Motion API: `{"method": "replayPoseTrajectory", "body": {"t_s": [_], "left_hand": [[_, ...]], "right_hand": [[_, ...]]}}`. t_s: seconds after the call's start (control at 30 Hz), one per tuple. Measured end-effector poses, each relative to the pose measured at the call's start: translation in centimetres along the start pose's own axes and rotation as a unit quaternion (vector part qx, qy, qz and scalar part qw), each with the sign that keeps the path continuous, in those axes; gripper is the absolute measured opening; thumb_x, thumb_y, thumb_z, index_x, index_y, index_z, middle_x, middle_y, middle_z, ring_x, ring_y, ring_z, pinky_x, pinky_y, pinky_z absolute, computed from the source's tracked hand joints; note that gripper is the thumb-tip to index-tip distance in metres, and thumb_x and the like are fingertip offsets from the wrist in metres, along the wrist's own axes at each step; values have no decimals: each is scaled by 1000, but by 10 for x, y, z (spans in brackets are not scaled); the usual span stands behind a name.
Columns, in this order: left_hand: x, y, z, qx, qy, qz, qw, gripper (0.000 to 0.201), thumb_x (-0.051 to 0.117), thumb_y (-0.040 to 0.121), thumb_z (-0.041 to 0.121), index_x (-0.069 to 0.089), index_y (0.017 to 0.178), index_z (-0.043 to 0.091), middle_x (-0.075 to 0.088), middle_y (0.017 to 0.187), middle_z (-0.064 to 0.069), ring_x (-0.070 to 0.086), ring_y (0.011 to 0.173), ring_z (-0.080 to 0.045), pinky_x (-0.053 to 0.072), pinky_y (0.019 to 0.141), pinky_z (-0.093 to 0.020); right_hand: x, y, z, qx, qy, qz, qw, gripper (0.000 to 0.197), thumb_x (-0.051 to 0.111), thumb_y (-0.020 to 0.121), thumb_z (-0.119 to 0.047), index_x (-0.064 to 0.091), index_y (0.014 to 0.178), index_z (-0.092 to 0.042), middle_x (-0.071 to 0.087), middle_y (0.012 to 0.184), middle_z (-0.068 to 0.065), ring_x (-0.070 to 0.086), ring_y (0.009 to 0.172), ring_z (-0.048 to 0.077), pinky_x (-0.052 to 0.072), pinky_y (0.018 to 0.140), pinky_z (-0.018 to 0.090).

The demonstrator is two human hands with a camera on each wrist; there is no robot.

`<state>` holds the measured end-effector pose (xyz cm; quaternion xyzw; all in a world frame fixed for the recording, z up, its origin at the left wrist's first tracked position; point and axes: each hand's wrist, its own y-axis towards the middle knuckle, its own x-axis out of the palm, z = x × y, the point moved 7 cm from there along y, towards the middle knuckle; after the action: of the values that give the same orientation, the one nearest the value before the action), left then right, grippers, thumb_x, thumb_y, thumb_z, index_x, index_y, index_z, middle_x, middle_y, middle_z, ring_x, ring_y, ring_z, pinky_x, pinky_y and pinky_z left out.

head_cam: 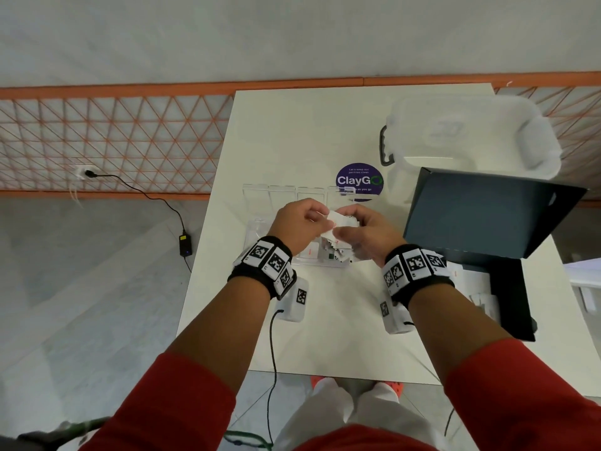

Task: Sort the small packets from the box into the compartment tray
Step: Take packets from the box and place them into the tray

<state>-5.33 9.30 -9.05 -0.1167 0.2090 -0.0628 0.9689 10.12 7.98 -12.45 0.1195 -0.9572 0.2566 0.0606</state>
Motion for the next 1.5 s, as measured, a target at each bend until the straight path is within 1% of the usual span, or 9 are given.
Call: {"method": "replayPoseTrajectory", "body": {"t_s": [0.23, 0.4, 0.73, 0.93, 1.07, 1.2, 1.3, 1.4, 1.5], "left_hand": [[-25, 0, -15, -28, -45, 58, 997, 16, 75, 77, 8, 65, 81, 19, 69, 69, 4, 64, 58, -6, 52, 58, -21], [-31, 0, -31, -57, 42, 62, 996, 14, 73, 79, 8, 64, 77, 18, 70, 74, -1, 66, 66, -10, 53, 67, -26], [-2, 1, -45, -100, 173, 18, 980, 10, 71, 81, 6, 66, 78, 14, 72, 91, -10, 69, 83, -22, 56, 79, -31], [3, 1, -52, -108, 175, 9, 979, 5, 69, 83, 7, 67, 81, 11, 70, 86, -11, 71, 72, -23, 59, 69, -33], [-4, -1, -48, -72, 179, 43, 980, 10, 69, 83, 14, 63, 77, 11, 67, 75, -5, 67, 69, -22, 54, 63, -28], [-14, -2, -42, -59, 103, 77, 990, 16, 72, 82, 21, 60, 73, 18, 62, 69, 3, 61, 57, -12, 43, 54, -17], [-13, -6, -24, -18, 32, 63, 997, 15, 74, 81, 29, 63, 78, 19, 63, 71, 6, 58, 50, -7, 46, 51, -17], [1, -9, -7, 16, -61, -6, 998, 28, 79, 74, 32, 66, 98, 25, 65, 80, 7, 64, 61, -11, 52, 56, -23], [12, -11, 0, 30, -32, -40, 998, 49, 85, 68, 29, 65, 113, 34, 60, 91, 6, 64, 67, -12, 58, 65, -28]], "right_hand": [[-11, -7, -5, -17, 36, 37, 999, 25, 72, 85, 3, 67, 94, -20, 65, 73, 4, 53, 50, 16, 40, 46, 22], [-17, -10, -5, -20, 46, 43, 998, 25, 67, 88, 5, 63, 100, -16, 59, 54, -9, 39, 32, 2, 28, 33, 14], [-20, -8, -1, -19, 40, 50, 998, 24, 68, 87, 5, 65, 99, -16, 62, 57, -7, 44, 34, 4, 30, 33, 15], [-23, -5, 2, -16, 23, 57, 998, 25, 73, 84, 2, 68, 97, -19, 66, 74, 1, 50, 45, 11, 35, 39, 18], [-21, 0, 4, -11, 25, 50, 998, 26, 75, 82, 0, 70, 95, -22, 67, 90, 12, 53, 72, 28, 39, 59, 30], [-17, 2, 2, -17, 23, 40, 999, 29, 75, 83, 0, 70, 96, -24, 67, 84, 6, 54, 57, 19, 41, 45, 22], [-12, 4, 1, -21, 36, 15, 999, 37, 72, 84, 3, 67, 107, -26, 68, 83, 6, 61, 65, 22, 51, 59, 32], [-5, 4, 3, -6, 10, -9, 1000, 42, 70, 89, -6, 60, 118, -35, 47, 56, -3, 34, 42, 10, 32, 39, 19], [1, 3, 0, -1, 0, -8, 1000, 31, 65, 95, -17, 60, 118, -37, 48, 62, 1, 34, 43, 9, 27, 39, 20]]}}
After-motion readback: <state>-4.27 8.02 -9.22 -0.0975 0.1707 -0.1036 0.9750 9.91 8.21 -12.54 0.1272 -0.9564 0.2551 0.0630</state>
